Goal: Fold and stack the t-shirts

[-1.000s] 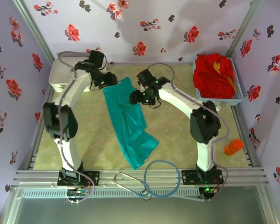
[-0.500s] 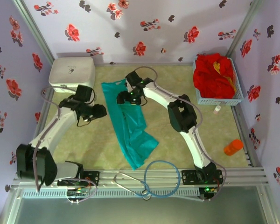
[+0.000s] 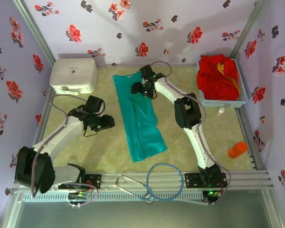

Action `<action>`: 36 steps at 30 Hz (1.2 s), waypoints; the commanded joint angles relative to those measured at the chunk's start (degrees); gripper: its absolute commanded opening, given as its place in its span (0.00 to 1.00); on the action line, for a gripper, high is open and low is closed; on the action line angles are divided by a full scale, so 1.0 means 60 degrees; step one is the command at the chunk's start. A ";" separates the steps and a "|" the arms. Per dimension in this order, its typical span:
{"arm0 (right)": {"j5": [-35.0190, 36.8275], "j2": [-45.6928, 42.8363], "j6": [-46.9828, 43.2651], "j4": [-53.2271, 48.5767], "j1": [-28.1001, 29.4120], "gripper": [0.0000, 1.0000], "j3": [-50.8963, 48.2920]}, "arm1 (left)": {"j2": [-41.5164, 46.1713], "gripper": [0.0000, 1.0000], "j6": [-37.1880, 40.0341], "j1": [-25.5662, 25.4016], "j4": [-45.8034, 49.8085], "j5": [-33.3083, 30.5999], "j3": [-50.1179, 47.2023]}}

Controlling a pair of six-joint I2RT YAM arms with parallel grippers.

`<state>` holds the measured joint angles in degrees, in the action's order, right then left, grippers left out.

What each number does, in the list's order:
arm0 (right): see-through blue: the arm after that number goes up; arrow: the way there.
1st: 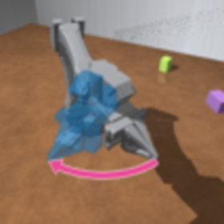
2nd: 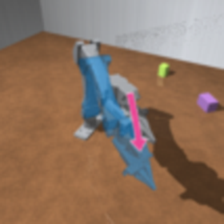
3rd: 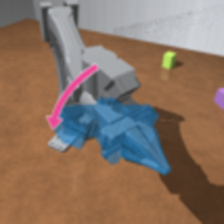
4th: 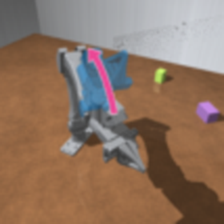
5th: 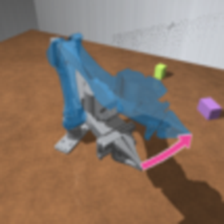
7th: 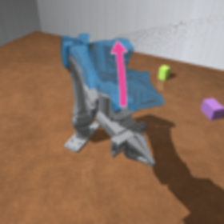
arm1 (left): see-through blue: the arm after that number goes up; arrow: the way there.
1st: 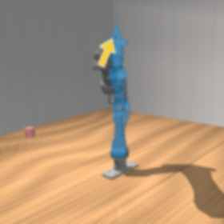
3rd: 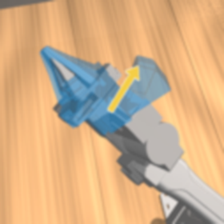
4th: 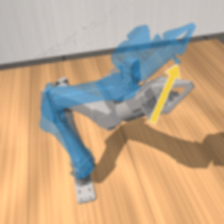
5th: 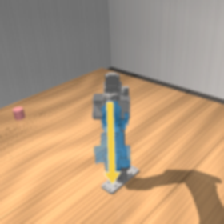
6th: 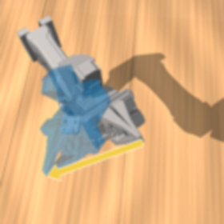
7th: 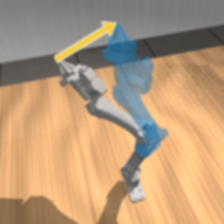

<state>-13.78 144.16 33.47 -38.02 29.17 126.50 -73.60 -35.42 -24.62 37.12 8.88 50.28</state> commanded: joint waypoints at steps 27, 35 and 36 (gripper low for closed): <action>-0.0402 -0.5997 -0.0409 0.0470 -0.1429 0.82 -0.6861 | -0.2213 0.48 -0.2408 -0.2465 -0.3018 0.2224 -0.0910; -0.0218 -0.8341 -0.0286 0.0169 -0.1453 0.74 -1.0424 | -0.2296 0.48 -0.3029 -0.2815 -0.3888 0.2481 -0.1410; -0.0199 -0.8672 -0.0213 0.0205 -0.1476 0.73 -1.0869 | -0.2315 0.48 -0.3122 -0.2859 -0.3962 0.2486 -0.1447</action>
<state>-16.38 97.27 31.27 -35.11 20.86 65.78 -87.05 -51.57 -40.82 16.56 22.26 42.50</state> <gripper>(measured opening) 0.734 0.481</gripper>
